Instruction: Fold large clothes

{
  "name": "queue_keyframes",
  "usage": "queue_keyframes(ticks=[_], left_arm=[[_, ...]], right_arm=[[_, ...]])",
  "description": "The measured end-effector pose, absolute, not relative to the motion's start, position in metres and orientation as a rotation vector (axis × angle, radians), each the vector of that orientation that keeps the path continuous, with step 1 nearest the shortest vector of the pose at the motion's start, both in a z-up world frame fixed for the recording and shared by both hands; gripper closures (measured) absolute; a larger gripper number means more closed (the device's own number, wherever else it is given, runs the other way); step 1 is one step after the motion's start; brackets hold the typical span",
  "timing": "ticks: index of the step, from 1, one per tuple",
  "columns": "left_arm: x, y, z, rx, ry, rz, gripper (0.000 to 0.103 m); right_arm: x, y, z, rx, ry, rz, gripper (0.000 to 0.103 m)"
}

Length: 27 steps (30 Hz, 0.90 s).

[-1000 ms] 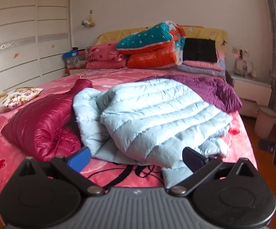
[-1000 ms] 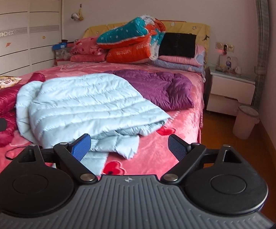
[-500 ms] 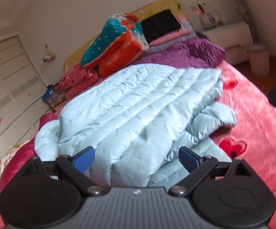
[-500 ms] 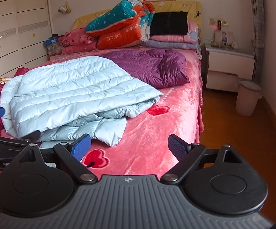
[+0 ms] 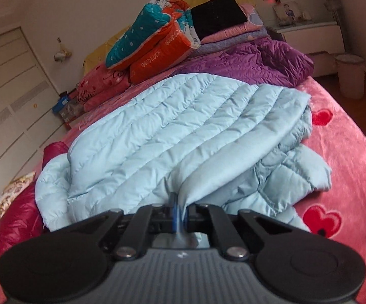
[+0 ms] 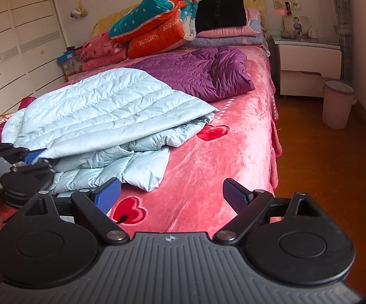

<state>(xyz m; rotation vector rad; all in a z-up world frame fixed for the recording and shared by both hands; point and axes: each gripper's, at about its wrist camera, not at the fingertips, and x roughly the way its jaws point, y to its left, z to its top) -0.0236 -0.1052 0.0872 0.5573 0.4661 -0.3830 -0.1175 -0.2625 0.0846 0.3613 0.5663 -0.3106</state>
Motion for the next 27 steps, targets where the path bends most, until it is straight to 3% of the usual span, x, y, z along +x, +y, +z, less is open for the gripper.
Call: queue_keyframes(ticks=[8, 17, 27], left_arm=[[-0.061, -0.066, 0.176, 0.307, 0.403, -0.453, 0.103], [-0.136, 0.03, 0.255, 0.056, 0.35, -0.487, 0.103], [-0.213, 0.118, 0.251, -0.031, 0.41, -0.461, 0.103]], right_arm=[[-0.123, -0.276, 0.08, 0.447, 0.552, -0.307, 0.0], [-0.133, -0.291, 0.078, 0.527, 0.524, -0.309, 0.0], [-0.146, -0.287, 0.074, 0.634, 0.537, -0.272, 0.0]])
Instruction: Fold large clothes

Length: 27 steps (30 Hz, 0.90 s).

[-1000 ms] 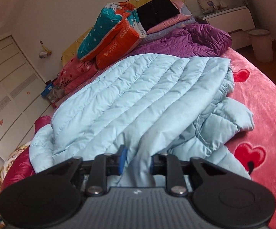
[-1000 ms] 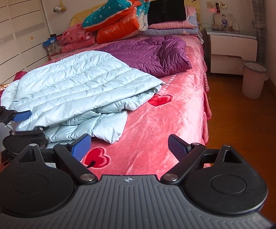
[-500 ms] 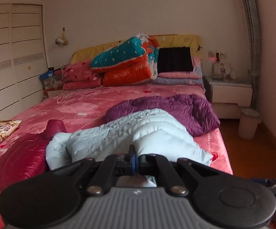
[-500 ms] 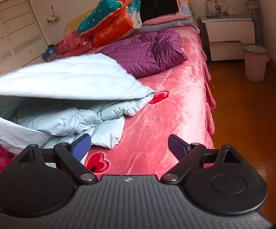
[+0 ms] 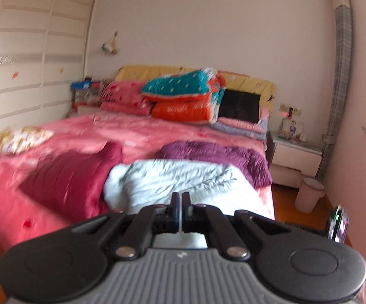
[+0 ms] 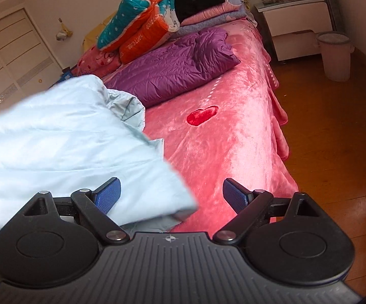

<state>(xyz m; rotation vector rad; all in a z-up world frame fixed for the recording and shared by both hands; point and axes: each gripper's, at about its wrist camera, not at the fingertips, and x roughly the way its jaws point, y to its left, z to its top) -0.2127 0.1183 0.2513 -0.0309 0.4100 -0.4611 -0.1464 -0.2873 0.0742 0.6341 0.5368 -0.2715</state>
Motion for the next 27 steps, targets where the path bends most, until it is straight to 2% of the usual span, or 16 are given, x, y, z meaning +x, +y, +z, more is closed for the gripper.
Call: queue_keyframes(ticks=[6, 13, 16, 18, 25, 27], left_arm=[[-0.208, 0.133, 0.202, -0.073, 0.543, -0.455, 0.103], [-0.197, 0.111, 0.171, -0.026, 0.538, -0.508, 0.101], [-0.191, 0.106, 0.167, -0.033, 0.531, -0.504, 0.09], [-0.185, 0.105, 0.164, -0.041, 0.529, -0.493, 0.077], [-0.173, 0.112, 0.151, -0.065, 0.533, -0.428, 0.062], [-0.171, 0.115, 0.148, -0.063, 0.531, -0.408, 0.048]], right_arm=[[-0.163, -0.292, 0.075, 0.734, 0.501, -0.247, 0.0], [-0.163, -0.292, 0.072, 0.84, 0.496, -0.245, 0.0], [-0.161, -0.298, 0.062, 0.834, 0.514, -0.314, 0.0], [-0.155, -0.302, 0.054, 0.858, 0.537, -0.331, 0.0], [-0.128, -0.306, 0.042, 0.856, 0.524, -0.34, 0.0], [-0.122, -0.311, 0.038, 0.882, 0.515, -0.344, 0.0]])
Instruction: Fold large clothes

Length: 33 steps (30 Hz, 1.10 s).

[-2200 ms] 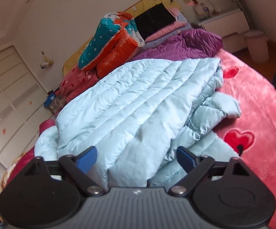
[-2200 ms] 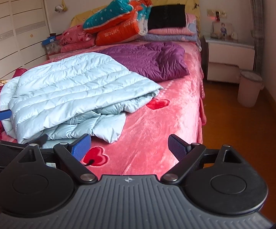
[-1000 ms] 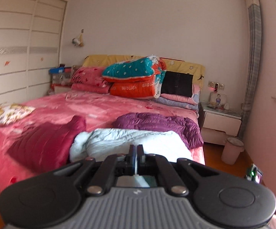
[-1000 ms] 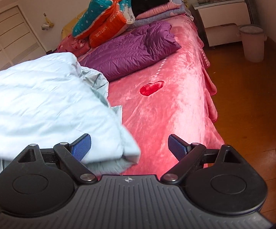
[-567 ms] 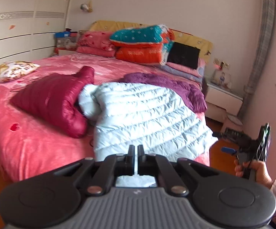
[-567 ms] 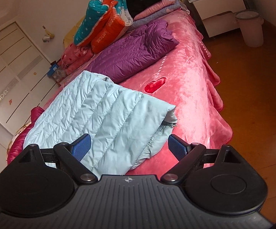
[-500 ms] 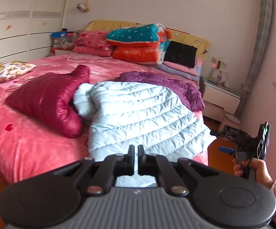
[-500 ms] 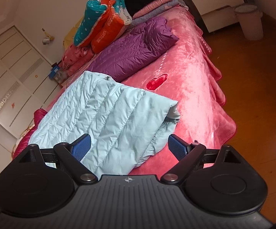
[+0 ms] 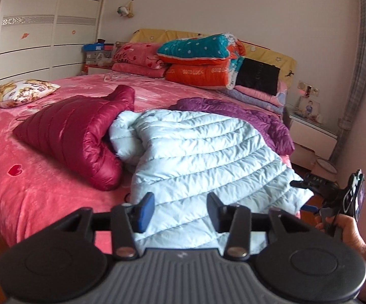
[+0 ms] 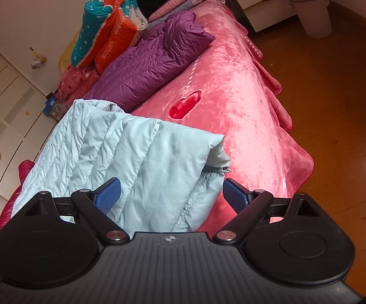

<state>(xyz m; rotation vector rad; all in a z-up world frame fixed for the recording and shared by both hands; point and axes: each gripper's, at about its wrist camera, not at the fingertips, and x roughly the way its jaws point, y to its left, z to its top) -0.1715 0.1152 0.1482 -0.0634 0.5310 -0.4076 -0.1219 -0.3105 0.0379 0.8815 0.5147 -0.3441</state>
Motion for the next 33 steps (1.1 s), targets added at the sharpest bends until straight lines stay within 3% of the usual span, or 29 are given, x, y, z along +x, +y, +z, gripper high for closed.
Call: queue_keyframes(ticks=[2, 5, 6, 7, 9, 15, 24, 28, 33], left_arm=[[-0.17, 0.117, 0.147, -0.061, 0.528, -0.406, 0.04], [-0.166, 0.116, 0.145, -0.048, 0.551, -0.402, 0.04], [-0.164, 0.116, 0.145, -0.051, 0.56, -0.399, 0.04], [-0.163, 0.117, 0.144, -0.053, 0.572, -0.397, 0.04], [-0.16, 0.118, 0.142, -0.058, 0.6, -0.396, 0.04], [-0.158, 0.126, 0.144, -0.073, 0.621, -0.385, 0.04], [-0.162, 0.15, 0.166, -0.105, 0.535, -0.36, 0.035], [-0.163, 0.166, 0.176, -0.147, 0.505, -0.348, 0.028], [-0.159, 0.18, 0.187, -0.189, 0.465, -0.337, 0.028]], right_arm=[[-0.116, -0.315, 0.035, 0.913, 0.491, -0.334, 0.0], [-0.106, -0.315, 0.032, 0.917, 0.504, -0.333, 0.0], [-0.103, -0.315, 0.031, 0.922, 0.511, -0.325, 0.005], [-0.101, -0.314, 0.031, 0.923, 0.516, -0.316, 0.011], [-0.1, -0.313, 0.035, 0.926, 0.517, -0.293, 0.053], [-0.103, -0.301, 0.076, 0.856, 0.434, -0.229, 0.089], [-0.1, -0.19, 0.19, 0.431, 0.285, 0.077, 0.09], [-0.099, -0.131, 0.195, 0.36, 0.318, 0.248, 0.09], [-0.11, -0.051, 0.181, 0.254, 0.419, 0.51, 0.09]])
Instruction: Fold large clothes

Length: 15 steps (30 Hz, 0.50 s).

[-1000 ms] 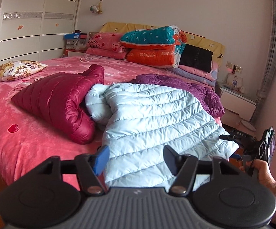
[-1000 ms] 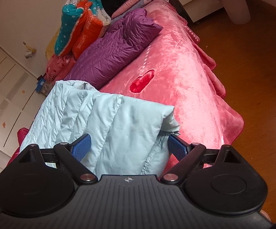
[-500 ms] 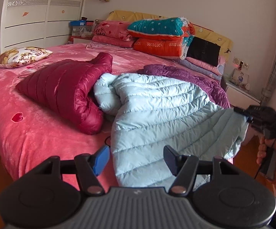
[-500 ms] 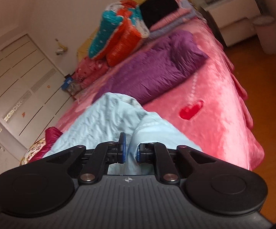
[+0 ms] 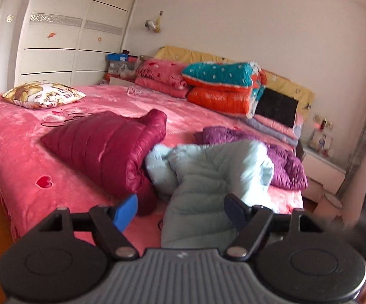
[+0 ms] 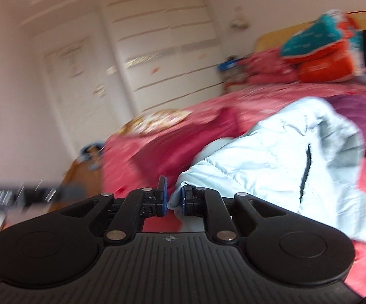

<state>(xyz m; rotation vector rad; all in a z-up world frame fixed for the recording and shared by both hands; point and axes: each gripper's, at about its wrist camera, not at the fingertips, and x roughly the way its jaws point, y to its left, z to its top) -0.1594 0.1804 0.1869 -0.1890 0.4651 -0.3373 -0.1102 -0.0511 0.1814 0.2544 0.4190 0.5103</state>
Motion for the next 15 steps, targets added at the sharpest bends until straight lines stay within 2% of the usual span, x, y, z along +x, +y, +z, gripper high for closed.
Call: queue_keyframes(ticks=[5, 11, 13, 14, 15], left_arm=[[-0.149, 0.183, 0.187, -0.224, 0.475, -0.377, 0.026], [-0.127, 0.172, 0.164, -0.201, 0.565, -0.443, 0.025], [-0.119, 0.168, 0.156, -0.213, 0.597, -0.458, 0.025], [-0.116, 0.165, 0.153, -0.212, 0.608, -0.465, 0.025], [-0.114, 0.161, 0.15, -0.204, 0.616, -0.472, 0.025]], right_arm=[[-0.121, 0.01, 0.153, 0.224, 0.563, 0.754, 0.089], [-0.128, 0.03, 0.12, 0.178, 0.708, 0.84, 0.087], [-0.13, 0.026, 0.115, 0.177, 0.736, 0.831, 0.082], [-0.131, 0.023, 0.113, 0.18, 0.748, 0.828, 0.073], [-0.133, 0.02, 0.113, 0.183, 0.754, 0.826, 0.056]])
